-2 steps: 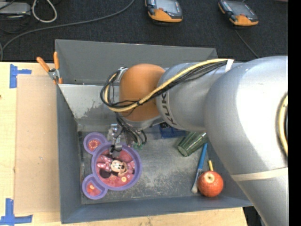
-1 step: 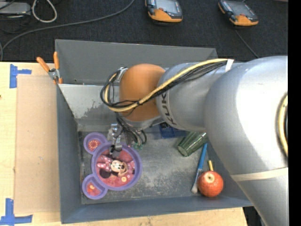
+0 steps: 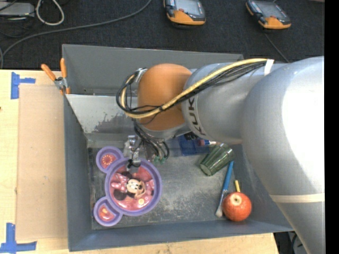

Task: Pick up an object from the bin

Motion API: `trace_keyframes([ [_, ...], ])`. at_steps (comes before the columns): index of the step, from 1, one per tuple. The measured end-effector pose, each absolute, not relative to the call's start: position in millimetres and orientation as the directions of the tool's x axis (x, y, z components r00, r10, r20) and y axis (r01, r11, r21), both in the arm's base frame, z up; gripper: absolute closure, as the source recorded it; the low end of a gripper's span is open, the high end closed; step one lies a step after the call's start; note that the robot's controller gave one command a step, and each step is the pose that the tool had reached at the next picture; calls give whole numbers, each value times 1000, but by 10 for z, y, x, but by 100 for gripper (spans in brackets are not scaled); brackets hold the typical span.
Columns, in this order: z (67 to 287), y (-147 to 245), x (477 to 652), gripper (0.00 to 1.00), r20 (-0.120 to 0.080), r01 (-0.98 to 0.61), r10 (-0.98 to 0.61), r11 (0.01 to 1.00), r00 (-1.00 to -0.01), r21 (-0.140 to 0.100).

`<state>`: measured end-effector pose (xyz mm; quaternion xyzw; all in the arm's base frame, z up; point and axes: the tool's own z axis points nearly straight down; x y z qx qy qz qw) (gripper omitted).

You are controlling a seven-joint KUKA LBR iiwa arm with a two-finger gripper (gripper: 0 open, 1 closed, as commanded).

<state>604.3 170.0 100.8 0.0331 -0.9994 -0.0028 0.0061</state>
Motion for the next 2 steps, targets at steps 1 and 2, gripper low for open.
trace_keyframes([
  [1, 1551, 1707, 6074, 100, 1, -66, -66, 998, -998, 7],
  [2, 1779, 1709, 6079, 100, -2, -65, -65, 998, -998, 8],
])
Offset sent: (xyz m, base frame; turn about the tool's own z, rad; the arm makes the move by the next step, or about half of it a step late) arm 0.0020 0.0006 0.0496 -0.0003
